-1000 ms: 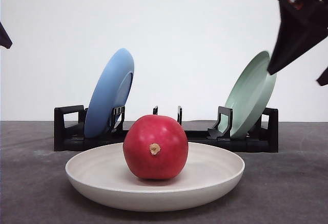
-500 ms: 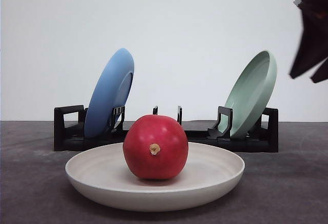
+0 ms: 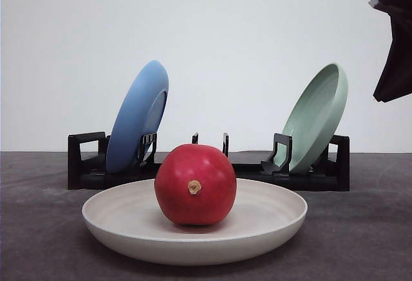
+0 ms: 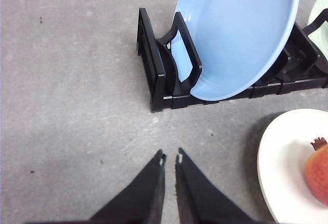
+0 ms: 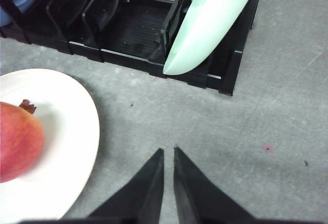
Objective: Place pomegranate in white plate
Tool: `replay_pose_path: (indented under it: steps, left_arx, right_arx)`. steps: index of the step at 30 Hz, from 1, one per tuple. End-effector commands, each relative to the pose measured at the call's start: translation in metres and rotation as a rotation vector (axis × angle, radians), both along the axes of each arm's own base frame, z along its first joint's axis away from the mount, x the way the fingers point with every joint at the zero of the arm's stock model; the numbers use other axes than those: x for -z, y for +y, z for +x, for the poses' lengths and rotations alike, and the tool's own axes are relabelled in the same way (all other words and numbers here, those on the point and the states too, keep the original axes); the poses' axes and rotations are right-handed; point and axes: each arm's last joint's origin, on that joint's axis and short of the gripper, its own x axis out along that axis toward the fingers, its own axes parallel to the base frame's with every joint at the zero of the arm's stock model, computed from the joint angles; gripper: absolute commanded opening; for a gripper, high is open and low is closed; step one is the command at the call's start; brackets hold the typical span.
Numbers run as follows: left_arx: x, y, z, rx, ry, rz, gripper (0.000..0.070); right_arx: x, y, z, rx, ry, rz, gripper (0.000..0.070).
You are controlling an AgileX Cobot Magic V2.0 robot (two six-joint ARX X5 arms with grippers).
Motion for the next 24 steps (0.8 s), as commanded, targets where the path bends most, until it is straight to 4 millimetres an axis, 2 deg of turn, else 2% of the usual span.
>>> replay_pose_path:
  steps: [1,6,9,19,24]
  left_arx:
    - [-0.003,-0.001,0.001,0.002,-0.019,-0.002,0.0017]
    - [-0.005,0.002,-0.007,-0.012,-0.062,-0.016,0.0017]
    - [0.002,0.005,-0.017,-0.035,-0.099,-0.034,0.0017]
    - [0.044,0.018,-0.042,-0.162,-0.356,-0.030,0.0017]
    - [0.068,0.021,-0.053,-0.249,-0.413,-0.007,0.0017]
  right_arx:
    - [-0.001,0.001,0.001,-0.007,-0.009,-0.001,0.0029]
    - [-0.001,0.001,0.001,-0.006,-0.009,-0.001,0.0029]
    - [-0.001,0.001,0.001,-0.006,-0.008,-0.001,0.0029]
    - [-0.001,0.001,0.001,-0.006,-0.008,-0.001,0.0029]
    - [-0.001,0.001,0.001,-0.006,-0.009,-0.001,0.0029]
